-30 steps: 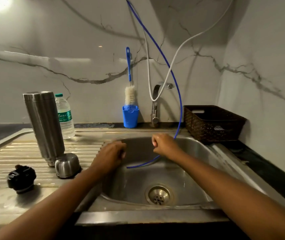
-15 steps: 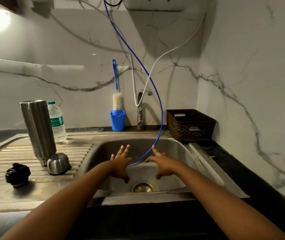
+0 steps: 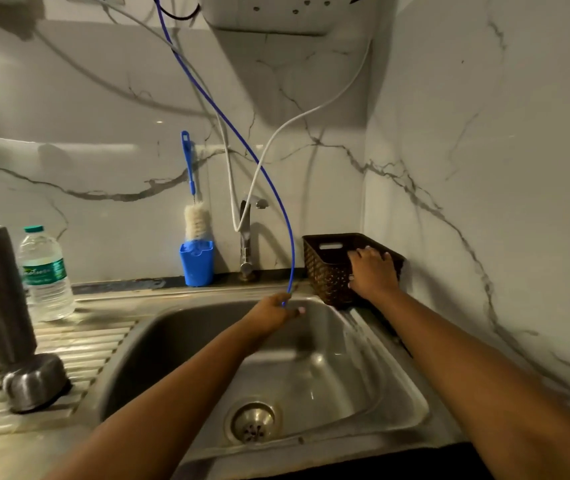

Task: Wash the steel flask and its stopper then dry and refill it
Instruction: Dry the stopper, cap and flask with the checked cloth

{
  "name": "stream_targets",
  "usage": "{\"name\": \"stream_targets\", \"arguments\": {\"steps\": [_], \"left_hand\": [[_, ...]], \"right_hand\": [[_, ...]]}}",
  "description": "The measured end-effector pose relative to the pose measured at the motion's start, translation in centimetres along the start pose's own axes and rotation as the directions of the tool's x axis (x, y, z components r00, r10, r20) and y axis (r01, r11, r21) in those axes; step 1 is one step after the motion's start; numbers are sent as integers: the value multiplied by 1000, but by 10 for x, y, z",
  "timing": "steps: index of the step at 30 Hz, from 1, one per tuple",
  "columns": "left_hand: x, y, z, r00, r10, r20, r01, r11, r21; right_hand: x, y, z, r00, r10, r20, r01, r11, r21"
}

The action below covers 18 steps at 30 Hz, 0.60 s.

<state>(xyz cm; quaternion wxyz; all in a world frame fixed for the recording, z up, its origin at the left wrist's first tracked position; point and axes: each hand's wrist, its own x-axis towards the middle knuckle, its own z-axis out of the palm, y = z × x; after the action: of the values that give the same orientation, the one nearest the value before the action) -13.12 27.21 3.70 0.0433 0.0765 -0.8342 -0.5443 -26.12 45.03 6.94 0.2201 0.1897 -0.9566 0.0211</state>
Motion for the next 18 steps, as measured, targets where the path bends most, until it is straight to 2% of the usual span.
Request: {"name": "stream_targets", "arguments": {"steps": [2,5,8,15,16,18], "left_hand": [[23,9,12,998,-36,-48,29,989,-148],[43,23,28,994,-94,-58,67,930,-362],[49,33,42,991,-122,-48,81,862,-501],[46,36,70,994,-34,-102,-42,754,-656],[46,34,71,994,-16,-109,-60,755,-653],[43,34,74,992,28,-126,-103,761,-641]], "right_hand": [[5,14,3,998,-29,51,29,999,14],[-3,18,2,994,-91,-54,96,989,109],[-19,14,-1,970,-182,-159,191,981,40],[-39,23,-13,967,-236,-92,235,972,-22],[-39,25,-16,974,-214,-69,217,976,27],[-33,29,-20,992,-113,-46,121,965,234]]}}
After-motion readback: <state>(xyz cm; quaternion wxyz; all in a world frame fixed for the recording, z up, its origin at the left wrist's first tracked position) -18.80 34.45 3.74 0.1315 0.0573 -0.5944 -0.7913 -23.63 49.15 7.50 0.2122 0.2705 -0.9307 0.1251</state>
